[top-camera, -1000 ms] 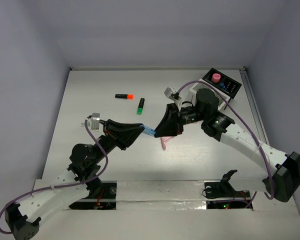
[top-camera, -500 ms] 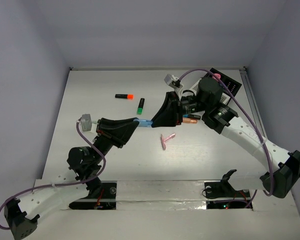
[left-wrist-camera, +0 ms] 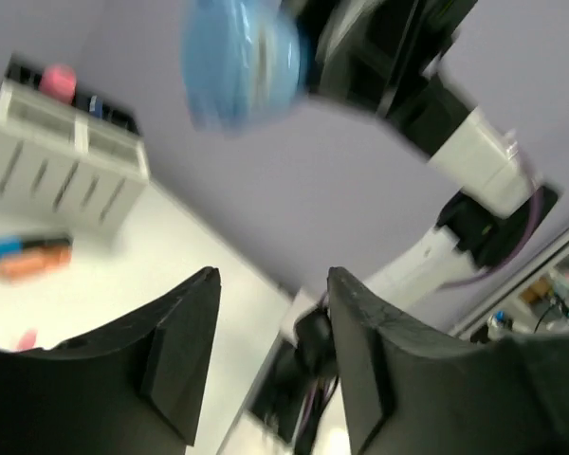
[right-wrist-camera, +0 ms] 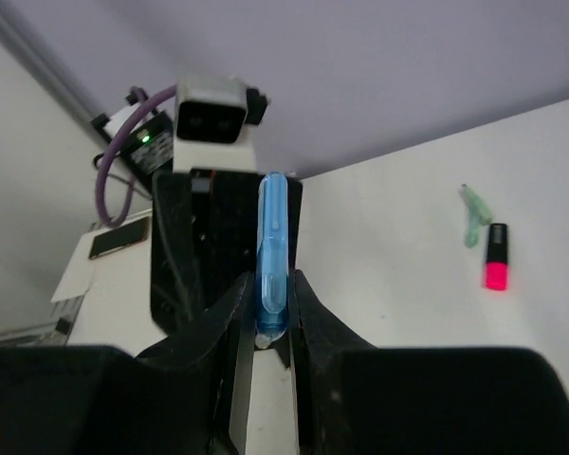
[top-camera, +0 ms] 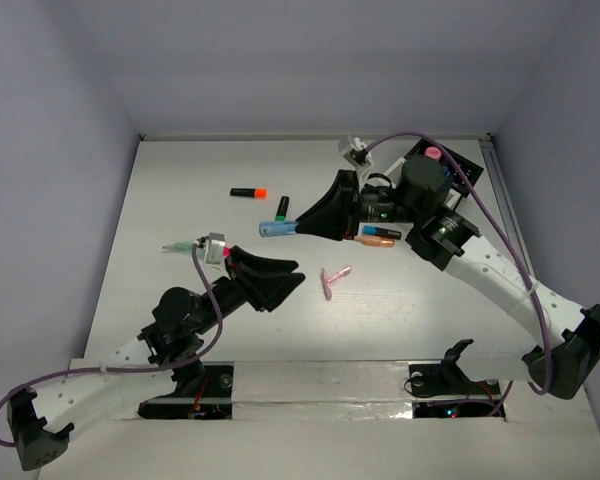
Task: Sort the stationery into containers
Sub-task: Place the pen in the storage box.
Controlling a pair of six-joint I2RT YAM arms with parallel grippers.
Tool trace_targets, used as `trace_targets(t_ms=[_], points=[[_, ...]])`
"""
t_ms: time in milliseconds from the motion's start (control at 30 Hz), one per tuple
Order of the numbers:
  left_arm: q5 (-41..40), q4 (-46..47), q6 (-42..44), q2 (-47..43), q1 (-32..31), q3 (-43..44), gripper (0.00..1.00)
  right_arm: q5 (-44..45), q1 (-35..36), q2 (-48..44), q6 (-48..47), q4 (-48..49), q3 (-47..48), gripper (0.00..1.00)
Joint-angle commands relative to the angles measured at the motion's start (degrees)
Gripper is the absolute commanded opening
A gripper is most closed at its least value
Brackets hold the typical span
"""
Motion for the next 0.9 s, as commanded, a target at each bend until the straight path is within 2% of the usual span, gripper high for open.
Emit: trace_targets(t_ms=[0,33,167,367,467,500,633,733,767,867], points=[[2.74,-11.23,2.42,-2.51,-0.78,2.0,0.49,8.02,0.03,-1.82,-2.44,2.84,-1.69,0.0],[2.39,-12.72,2.69,-3.56,-0.78,2.53,0.55,8.46,0.03,-1.91,-2.61,2.57,-1.87,0.0],[1.07,-15.1,3.39,-5.68,-0.78,3.24,0.65,9.68,-0.5,-2.18,-3.14,1.51,-2.31,0.0],[0.1,-19.05,4.71,-8.14,-0.78,4.2,0.71,17.31,-4.44,-2.53,-6.91,-4.89,-1.26,0.0],[-1.65,-21.78,6.03,-8.85,-0.78,5.0,0.73,22.76,-10.15,-2.09,-7.89,-11.65,-0.99,0.0],[-1.75,-21.96,6.21,-8.67,-0.78,4.82,0.73,22.87,-14.86,-1.83,-7.45,-14.28,-0.99,0.0],[-0.35,-17.24,5.77,-5.43,-0.78,1.32,0.74,26.99,-23.85,0.72,-7.1,-23.17,2.25,0.0],[1.68,-13.19,5.68,0.09,-0.78,-0.88,0.74,34.8,-26.24,3.44,-8.94,-29.85,6.82,0.0],[2.03,-12.56,5.94,1.34,-0.78,-1.15,0.74,40.31,-26.94,5.01,-10.08,-31.69,8.22,0.0],[1.94,-10.98,7.61,5.73,-0.78,-1.59,0.75,49.47,-27.65,8.18,-12.1,-38.2,13.67,0.0]])
